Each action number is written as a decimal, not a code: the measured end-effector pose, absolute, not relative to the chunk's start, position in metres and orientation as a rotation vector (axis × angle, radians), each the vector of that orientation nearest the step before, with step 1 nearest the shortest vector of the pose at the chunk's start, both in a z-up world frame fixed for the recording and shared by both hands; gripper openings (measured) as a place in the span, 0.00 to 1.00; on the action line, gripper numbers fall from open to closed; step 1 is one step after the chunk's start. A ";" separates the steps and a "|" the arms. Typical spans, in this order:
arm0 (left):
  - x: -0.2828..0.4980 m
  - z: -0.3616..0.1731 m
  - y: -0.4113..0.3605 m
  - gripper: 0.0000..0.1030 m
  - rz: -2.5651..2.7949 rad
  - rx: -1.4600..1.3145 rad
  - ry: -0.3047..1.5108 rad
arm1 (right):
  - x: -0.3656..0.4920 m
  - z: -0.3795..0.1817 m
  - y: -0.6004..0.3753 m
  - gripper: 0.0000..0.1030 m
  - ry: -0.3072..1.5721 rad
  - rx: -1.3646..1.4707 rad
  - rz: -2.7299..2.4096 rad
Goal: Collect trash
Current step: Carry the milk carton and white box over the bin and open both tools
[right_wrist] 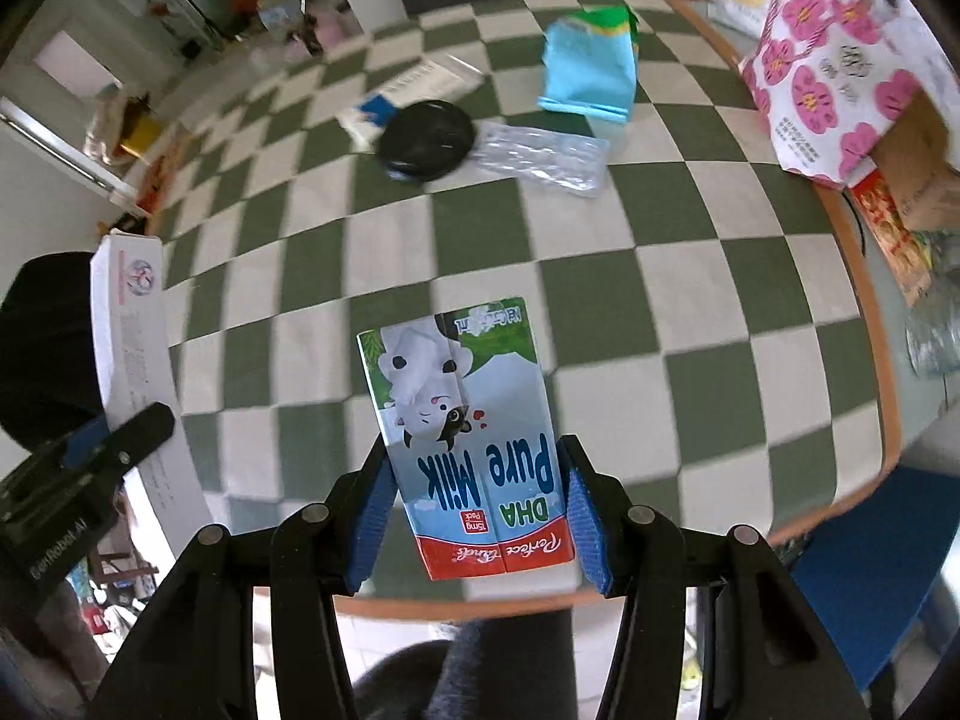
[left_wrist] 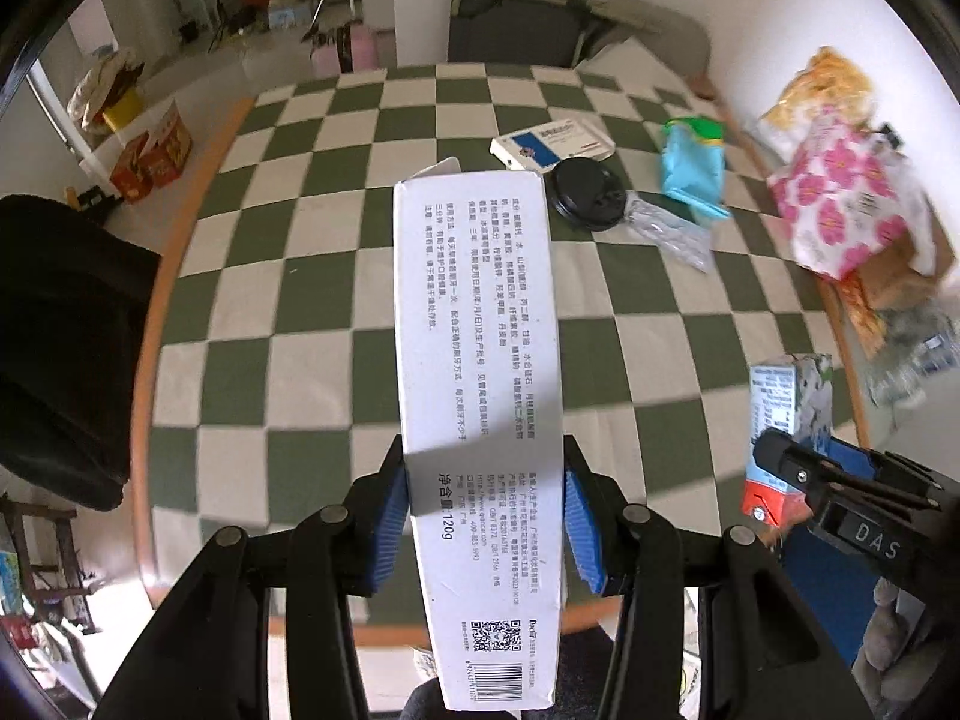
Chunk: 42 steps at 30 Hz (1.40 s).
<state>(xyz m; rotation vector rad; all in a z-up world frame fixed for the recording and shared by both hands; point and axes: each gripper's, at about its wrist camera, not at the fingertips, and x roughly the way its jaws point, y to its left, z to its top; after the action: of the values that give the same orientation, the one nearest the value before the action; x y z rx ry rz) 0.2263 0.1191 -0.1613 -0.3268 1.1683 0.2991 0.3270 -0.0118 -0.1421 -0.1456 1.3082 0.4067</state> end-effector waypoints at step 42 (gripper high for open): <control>0.032 -0.660 0.123 0.96 0.305 -0.735 1.663 | 0.087 -0.658 -0.041 0.72 1.824 -0.020 0.434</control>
<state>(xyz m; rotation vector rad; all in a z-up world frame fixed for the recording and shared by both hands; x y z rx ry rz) 0.0320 0.1234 -0.6598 -0.7347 1.6634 0.3053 0.0867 -0.0410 -0.6578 -0.0195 1.8238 0.4339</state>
